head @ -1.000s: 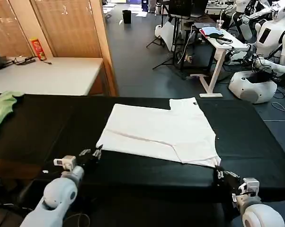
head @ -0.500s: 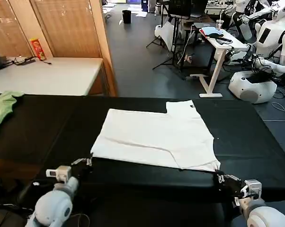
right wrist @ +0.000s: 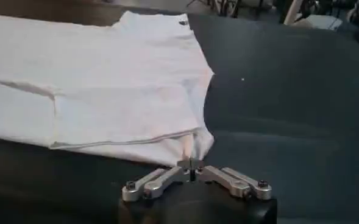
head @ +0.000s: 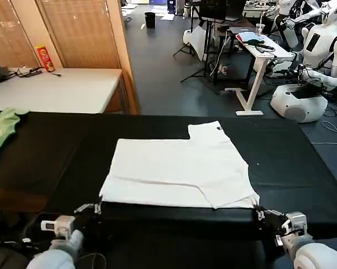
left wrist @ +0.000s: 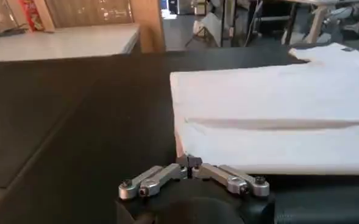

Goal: Fold and organize the clothes.

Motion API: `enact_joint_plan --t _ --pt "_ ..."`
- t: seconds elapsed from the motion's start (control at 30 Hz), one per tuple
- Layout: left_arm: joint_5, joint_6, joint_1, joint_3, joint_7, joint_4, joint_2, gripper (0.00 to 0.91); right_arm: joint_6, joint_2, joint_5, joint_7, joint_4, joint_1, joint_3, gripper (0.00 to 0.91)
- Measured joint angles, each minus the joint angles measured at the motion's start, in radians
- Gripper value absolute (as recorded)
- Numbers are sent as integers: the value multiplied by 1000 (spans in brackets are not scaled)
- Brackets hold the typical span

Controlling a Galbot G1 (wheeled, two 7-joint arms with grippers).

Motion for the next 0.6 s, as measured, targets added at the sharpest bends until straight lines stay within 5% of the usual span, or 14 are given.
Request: enact_joint_plan --t 0.2,0.33,0.6 --pt "-26 38 1 -22 -32 -31 22 878 -1 2 2 18 66 -6 41 878" --pt "-37 3 -27 -36 -27 -50 50 878 63 -12 26 19 79 54 51 878" --pt "-142 -62 -257 20 -13 82 96 878 142 -40 51 45 -118 390 -100 878"
